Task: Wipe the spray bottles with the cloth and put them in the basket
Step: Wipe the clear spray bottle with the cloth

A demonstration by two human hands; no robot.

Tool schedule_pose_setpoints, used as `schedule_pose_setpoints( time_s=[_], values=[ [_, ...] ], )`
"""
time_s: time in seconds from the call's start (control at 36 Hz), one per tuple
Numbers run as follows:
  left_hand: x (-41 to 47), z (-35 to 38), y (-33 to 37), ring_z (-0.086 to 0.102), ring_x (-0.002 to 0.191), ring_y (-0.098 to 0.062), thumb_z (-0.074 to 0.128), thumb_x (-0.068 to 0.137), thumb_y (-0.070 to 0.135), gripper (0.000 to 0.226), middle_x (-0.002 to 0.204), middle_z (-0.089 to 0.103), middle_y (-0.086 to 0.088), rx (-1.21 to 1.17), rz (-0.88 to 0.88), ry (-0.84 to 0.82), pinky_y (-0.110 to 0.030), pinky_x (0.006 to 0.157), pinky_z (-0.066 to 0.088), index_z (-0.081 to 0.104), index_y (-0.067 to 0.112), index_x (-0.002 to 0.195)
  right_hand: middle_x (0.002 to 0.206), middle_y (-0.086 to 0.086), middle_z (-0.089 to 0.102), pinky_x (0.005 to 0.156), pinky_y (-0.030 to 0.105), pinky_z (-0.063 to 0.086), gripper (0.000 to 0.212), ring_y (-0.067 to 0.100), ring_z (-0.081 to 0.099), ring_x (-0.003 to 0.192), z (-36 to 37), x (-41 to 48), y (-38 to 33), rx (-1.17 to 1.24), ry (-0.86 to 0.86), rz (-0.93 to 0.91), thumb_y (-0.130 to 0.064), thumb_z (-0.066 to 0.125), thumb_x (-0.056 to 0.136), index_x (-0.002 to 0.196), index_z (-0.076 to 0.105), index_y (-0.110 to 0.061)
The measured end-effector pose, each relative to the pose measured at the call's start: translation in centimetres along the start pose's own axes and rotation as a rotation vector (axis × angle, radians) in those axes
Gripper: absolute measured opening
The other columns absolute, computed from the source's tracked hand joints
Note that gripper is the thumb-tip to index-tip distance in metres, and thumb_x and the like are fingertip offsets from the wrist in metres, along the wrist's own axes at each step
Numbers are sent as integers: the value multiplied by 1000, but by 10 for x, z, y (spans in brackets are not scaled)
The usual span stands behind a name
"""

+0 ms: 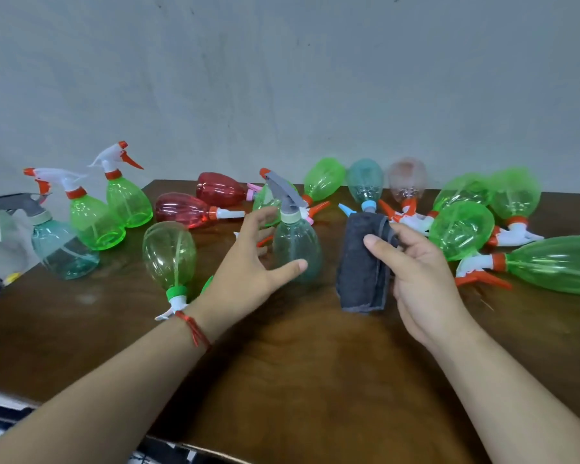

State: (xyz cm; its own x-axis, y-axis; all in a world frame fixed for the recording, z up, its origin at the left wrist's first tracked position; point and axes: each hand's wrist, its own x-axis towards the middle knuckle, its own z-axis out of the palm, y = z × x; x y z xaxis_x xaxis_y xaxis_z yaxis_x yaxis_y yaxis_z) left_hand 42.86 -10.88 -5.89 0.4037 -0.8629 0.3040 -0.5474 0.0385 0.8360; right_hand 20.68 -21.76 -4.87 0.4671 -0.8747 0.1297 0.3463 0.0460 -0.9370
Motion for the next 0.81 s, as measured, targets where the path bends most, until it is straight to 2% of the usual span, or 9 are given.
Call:
schedule_pose_setpoints(
  time_s=[0.14, 0.25, 0.31, 0.36, 0.42, 0.5, 0.53, 0.67, 0.81],
  values=[
    [-12, 13, -14, 48, 144, 1, 98, 74, 44, 100, 154, 46, 16, 21, 4, 154, -31, 123, 40, 35, 31, 151, 110, 11, 78, 107, 59, 53, 21, 25, 73, 104, 0, 1, 1, -12, 23, 2, -6, 67, 99, 119, 75, -8],
    [-5, 28, -12, 50, 139, 1, 97, 76, 41, 82, 141, 50, 20, 30, 60, 220, -10, 113, 37, 39, 35, 134, 108, 11, 78, 105, 57, 55, 19, 25, 74, 103, 1, 0, 3, -37, 2, -5, -7, 67, 99, 116, 76, -10],
    [-3, 35, -11, 50, 137, 0, 96, 77, 39, 78, 137, 52, 15, 74, 125, 230, -5, 107, 35, 42, 33, 133, 110, 12, 79, 104, 54, 56, 20, 27, 74, 105, 0, 0, 3, -54, 3, -7, -8, 67, 99, 118, 75, -10],
    [-4, 37, -12, 48, 140, -9, 96, 76, 37, 78, 142, 49, 8, 135, 208, 226, -15, 113, 39, 44, 31, 134, 111, 11, 79, 103, 52, 57, 21, 25, 75, 106, 0, 0, 3, -58, 6, -11, -7, 67, 100, 119, 74, -9],
    [-4, 33, -13, 40, 151, -11, 95, 76, 38, 79, 154, 42, 6, 185, 258, 191, -21, 120, 37, 42, 37, 134, 109, 10, 79, 104, 53, 57, 21, 24, 74, 104, -2, 1, 2, -47, 16, -11, -7, 66, 100, 119, 74, -8],
    [-2, 25, -16, 20, 154, 10, 96, 75, 38, 83, 154, 34, 13, 251, 278, 135, -13, 123, 27, 42, 45, 138, 107, 13, 78, 105, 57, 55, 20, 26, 73, 102, -2, 3, 2, -30, 23, -10, -6, 66, 99, 118, 75, -7],
    [0, 23, -17, 18, 153, 12, 96, 74, 40, 87, 154, 33, 13, 292, 277, 115, -15, 124, 27, 43, 44, 143, 107, 12, 78, 105, 56, 55, 20, 26, 73, 102, -2, 3, 2, -31, 24, -8, -6, 67, 99, 118, 75, -7],
    [9, 20, -16, 23, 161, -21, 95, 73, 51, 107, 171, 22, -1, 454, 232, -1, -39, 128, 31, 29, 55, 157, 110, 13, 79, 100, 51, 59, 20, 27, 75, 105, -2, 1, 4, -68, 12, 5, -8, 67, 100, 118, 75, -11],
    [17, 23, -16, 28, 160, -28, 96, 75, 43, 103, 172, 17, 3, 492, 226, -29, -48, 125, 40, 33, 52, 155, 110, 10, 79, 98, 47, 59, 19, 26, 76, 106, -2, 0, 4, -89, -3, 5, -9, 66, 101, 117, 76, -12]
  ],
)
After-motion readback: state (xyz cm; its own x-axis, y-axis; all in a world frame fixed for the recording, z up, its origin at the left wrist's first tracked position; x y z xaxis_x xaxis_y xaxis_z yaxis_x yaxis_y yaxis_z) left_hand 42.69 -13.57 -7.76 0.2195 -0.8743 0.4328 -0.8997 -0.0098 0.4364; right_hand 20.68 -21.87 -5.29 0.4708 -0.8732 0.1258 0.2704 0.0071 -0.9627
